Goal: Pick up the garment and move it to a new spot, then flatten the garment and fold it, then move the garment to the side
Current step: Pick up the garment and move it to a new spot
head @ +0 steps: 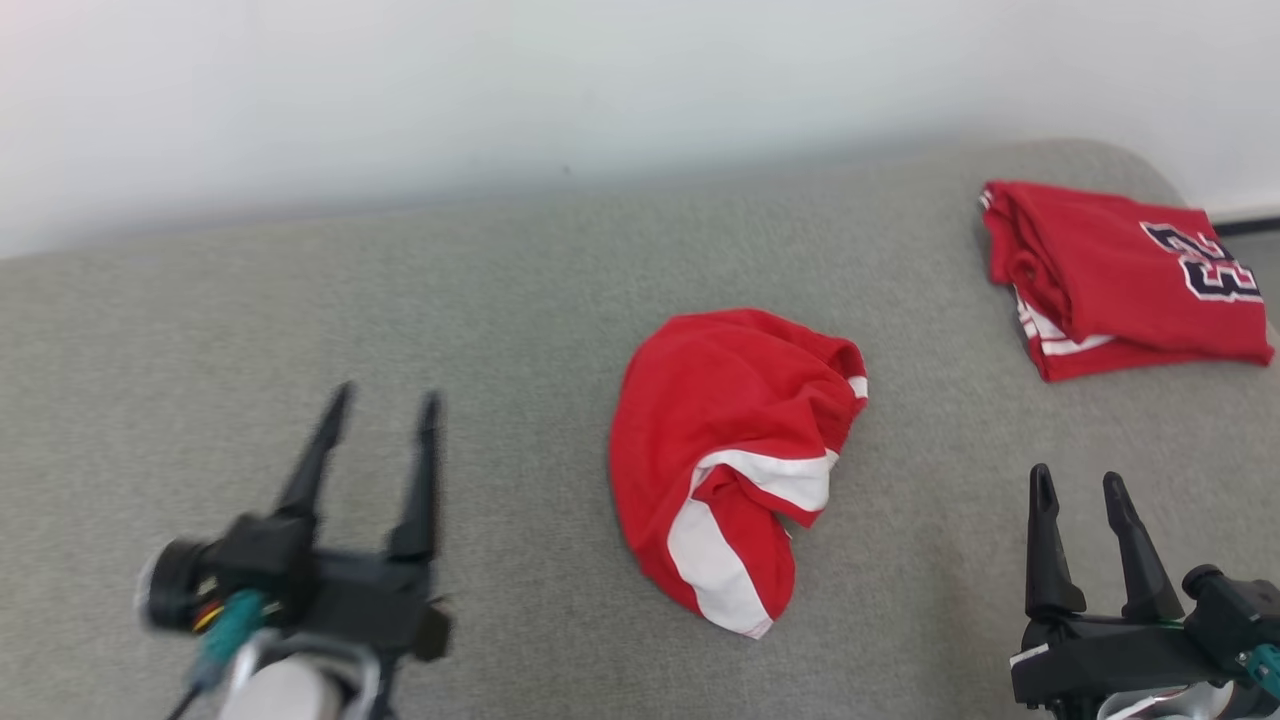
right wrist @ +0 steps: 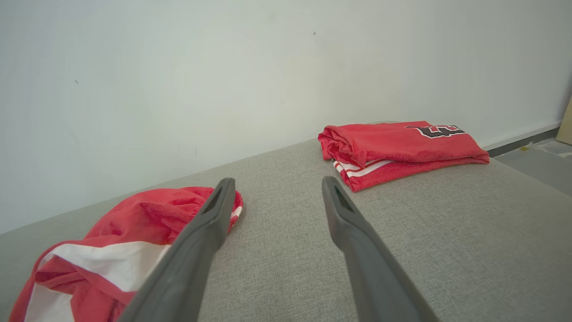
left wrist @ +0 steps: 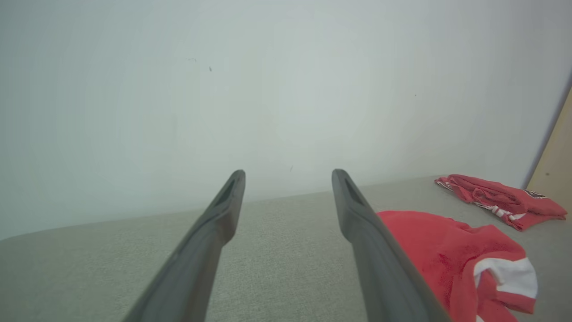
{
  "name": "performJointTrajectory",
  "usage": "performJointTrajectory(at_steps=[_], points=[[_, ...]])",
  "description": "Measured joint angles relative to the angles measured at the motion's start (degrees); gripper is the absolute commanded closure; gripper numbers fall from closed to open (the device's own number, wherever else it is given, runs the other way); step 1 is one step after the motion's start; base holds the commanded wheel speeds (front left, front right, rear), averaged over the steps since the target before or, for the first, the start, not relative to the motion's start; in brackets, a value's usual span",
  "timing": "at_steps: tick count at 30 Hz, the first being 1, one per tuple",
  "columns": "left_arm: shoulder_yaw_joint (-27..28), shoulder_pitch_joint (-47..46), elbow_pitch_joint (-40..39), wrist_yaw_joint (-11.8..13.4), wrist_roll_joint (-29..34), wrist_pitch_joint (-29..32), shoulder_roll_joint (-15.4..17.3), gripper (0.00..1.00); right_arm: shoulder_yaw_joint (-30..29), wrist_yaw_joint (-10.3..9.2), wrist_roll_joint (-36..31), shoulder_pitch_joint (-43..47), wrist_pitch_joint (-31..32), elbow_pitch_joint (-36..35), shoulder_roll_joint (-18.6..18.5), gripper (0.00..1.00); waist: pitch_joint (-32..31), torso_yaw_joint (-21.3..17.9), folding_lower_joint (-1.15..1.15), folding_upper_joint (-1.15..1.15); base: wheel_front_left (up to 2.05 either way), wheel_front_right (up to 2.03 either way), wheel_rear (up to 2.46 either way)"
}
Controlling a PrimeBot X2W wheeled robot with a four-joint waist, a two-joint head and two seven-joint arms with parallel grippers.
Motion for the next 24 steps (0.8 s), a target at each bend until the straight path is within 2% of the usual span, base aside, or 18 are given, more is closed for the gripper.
performJointTrajectory(at_steps=[3,8,14,18,24], points=[[3.8,3.8,-1.2,1.5,-0.6,0.0,2.0,0.0,0.3,0.0,-0.1,0.6,0.0,0.1,-0.1,0.0,-1.6,1.1,0.0,0.0,0.0,0.0,0.0],[8.9,11.1,-3.5,3.6,-1.5,0.0,2.7,0.0,0.6,0.0,-0.1,2.0,0.0,0.2,-0.4,0.0,-3.7,2.9,0.0,0.0,0.0,0.0,0.0],[12.2,17.2,-4.2,4.3,-1.2,0.0,1.0,0.0,1.1,0.0,-0.1,3.5,0.0,0.3,-0.8,0.0,-5.2,4.3,0.0,0.0,0.0,0.0,0.0],[14.3,20.0,-5.3,4.2,-0.1,0.0,-1.1,0.0,1.5,0.0,0.0,4.5,0.0,0.6,-1.2,0.0,-5.5,4.7,0.0,0.0,0.0,0.0,0.0],[16.2,21.1,-6.7,1.6,2.7,0.0,-3.2,0.0,2.7,0.0,0.2,5.3,0.4,0.5,-1.8,0.0,-5.5,4.9,0.0,0.0,0.0,0.0,0.0]])
